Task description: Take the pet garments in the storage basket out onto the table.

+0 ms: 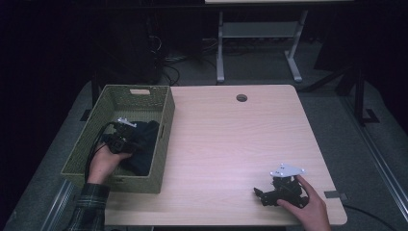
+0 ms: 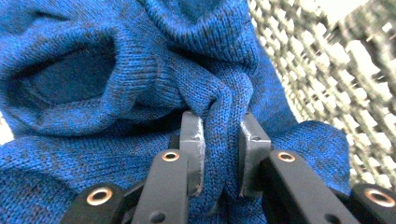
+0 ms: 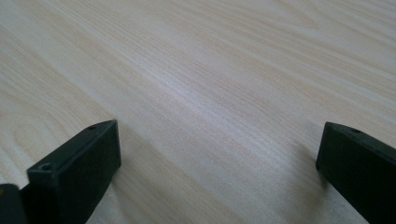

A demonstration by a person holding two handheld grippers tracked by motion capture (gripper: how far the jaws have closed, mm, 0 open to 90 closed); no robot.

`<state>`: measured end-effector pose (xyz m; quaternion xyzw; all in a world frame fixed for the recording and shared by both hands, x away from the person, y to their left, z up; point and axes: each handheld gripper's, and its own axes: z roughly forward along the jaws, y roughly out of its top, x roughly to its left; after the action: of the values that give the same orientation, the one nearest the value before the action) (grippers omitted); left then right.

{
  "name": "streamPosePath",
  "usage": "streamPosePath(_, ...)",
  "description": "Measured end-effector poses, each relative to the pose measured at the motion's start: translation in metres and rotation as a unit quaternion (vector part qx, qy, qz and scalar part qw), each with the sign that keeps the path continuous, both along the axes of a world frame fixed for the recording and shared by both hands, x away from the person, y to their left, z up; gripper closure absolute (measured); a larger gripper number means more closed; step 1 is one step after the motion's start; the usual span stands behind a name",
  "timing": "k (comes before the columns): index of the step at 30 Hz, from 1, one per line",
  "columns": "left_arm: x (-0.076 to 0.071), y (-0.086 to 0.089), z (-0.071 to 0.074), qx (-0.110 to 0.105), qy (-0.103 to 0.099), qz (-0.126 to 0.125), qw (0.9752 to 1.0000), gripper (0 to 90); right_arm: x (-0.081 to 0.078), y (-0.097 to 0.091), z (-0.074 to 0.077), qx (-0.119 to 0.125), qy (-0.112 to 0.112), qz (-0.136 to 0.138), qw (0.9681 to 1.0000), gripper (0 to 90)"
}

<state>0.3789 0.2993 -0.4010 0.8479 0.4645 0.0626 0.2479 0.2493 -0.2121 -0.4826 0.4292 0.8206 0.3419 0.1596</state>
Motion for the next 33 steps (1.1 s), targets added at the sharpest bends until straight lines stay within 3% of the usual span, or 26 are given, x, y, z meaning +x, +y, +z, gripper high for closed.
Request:
streamPosePath(10,-0.006,0.016,0.024,-0.046,-0.047,0.024,0.9975,76.2,0.000,0.000,0.000,0.000,0.000,0.000,1.0000,0.0)
streamPosePath(13,-0.010,0.022,0.034,-0.065,-0.067,0.029,0.9952,76.2,0.000,0.000,0.000,0.000,0.000,0.000,1.0000,0.0)
streamPosePath(16,-0.012,0.025,0.039,-0.075,-0.074,0.031,0.9939,76.2,0.000,0.000,0.000,0.000,0.000,0.000,1.0000,0.0)
streamPosePath(18,-0.014,0.028,0.046,-0.092,-0.088,0.031,0.9914,76.2,0.000,0.000,0.000,0.000,0.000,0.000,1.0000,0.0)
streamPosePath(21,-0.015,0.029,0.051,-0.100,-0.097,0.031,0.9898,76.2,0.000,0.000,0.000,0.000,0.000,0.000,1.0000,0.0)
streamPosePath(22,-0.017,0.029,0.055,-0.112,-0.107,0.033,0.9874,76.2,0.000,0.000,0.000,0.000,0.000,0.000,1.0000,0.0)
streamPosePath(25,-0.019,0.031,0.060,-0.121,-0.116,0.031,0.9854,76.1,0.000,0.000,0.000,0.000,0.000,0.000,1.0000,0.0)
streamPosePath(28,-0.023,0.032,0.073,-0.148,-0.139,0.030,0.9787,76.1,0.000,0.000,0.000,0.000,0.000,0.001,1.0000,0.0)
streamPosePath(33,-0.027,0.030,0.090,-0.165,-0.164,0.018,0.9724,76.1,0.000,0.000,0.000,0.001,0.001,-0.001,1.0000,0.0)
